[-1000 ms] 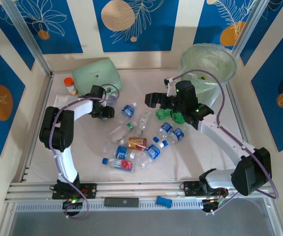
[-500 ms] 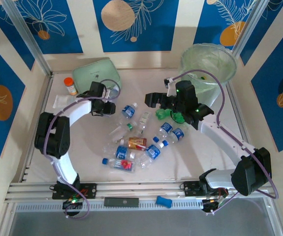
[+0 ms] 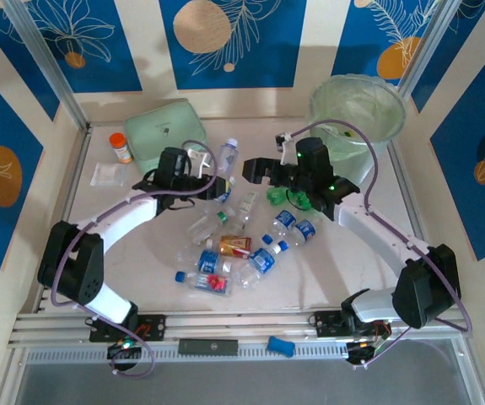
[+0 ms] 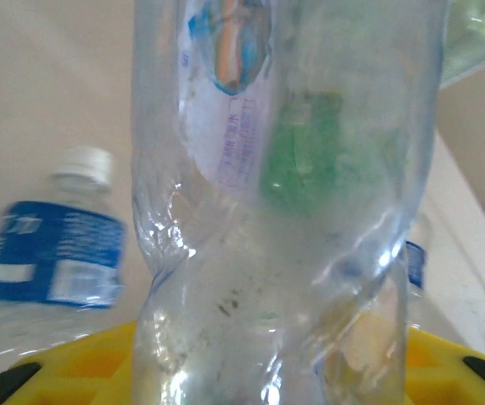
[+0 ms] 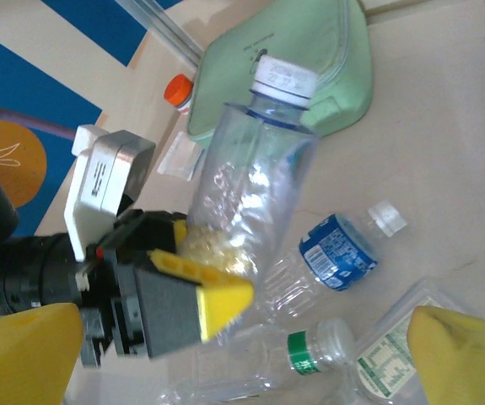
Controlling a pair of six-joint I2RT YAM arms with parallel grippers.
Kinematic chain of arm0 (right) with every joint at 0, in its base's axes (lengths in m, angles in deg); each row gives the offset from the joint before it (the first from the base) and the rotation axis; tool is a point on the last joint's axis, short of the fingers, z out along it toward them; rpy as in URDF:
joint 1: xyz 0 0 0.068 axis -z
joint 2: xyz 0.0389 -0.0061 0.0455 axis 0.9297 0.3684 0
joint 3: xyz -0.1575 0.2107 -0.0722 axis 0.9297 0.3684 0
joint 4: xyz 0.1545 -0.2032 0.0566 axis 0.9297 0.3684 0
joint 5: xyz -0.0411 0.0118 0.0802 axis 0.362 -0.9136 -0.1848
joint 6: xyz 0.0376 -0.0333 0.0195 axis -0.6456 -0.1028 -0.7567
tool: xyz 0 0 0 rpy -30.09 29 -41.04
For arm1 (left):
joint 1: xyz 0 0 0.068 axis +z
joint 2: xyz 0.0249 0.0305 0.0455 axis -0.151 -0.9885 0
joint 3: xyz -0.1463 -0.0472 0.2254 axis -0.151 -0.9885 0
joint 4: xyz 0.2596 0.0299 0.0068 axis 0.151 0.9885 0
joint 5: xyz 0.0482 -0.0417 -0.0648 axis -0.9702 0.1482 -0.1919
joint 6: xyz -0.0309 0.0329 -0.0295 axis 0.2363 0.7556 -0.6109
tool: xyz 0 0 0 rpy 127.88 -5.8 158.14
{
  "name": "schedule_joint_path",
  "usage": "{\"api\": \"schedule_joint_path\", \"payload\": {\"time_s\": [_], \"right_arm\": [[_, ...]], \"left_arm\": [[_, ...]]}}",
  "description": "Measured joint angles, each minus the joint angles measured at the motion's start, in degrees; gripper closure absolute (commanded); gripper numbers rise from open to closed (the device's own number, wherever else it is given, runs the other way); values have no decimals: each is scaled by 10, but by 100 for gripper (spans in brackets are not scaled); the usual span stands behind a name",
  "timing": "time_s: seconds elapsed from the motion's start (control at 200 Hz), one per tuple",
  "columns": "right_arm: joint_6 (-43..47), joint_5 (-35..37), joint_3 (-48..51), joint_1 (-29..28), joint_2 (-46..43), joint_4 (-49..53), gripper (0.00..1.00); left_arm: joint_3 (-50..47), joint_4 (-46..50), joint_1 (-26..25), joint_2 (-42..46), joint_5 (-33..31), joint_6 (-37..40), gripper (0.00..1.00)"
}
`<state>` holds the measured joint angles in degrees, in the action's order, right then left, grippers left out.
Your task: Put the plastic bottles in the bin
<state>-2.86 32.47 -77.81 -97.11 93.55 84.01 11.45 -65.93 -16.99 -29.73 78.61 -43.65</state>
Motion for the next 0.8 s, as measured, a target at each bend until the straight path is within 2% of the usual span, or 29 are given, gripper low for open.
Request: {"api": "schedule_joint_path", "payload": {"time_s": [0.22,0.43,0.8], "right_arm": [[-21,-23,-8,-17,40,-25,0],[-28,-25,-9,-19,63,-34,4],[-27,-25,-11,-18,66,-38,23]], "left_arm": [[-50,-121,-34,8,39,-48,54],[-59,-183,-55,11,57,-62,54],[-62,-214,-81,13,75,-64,54]]}}
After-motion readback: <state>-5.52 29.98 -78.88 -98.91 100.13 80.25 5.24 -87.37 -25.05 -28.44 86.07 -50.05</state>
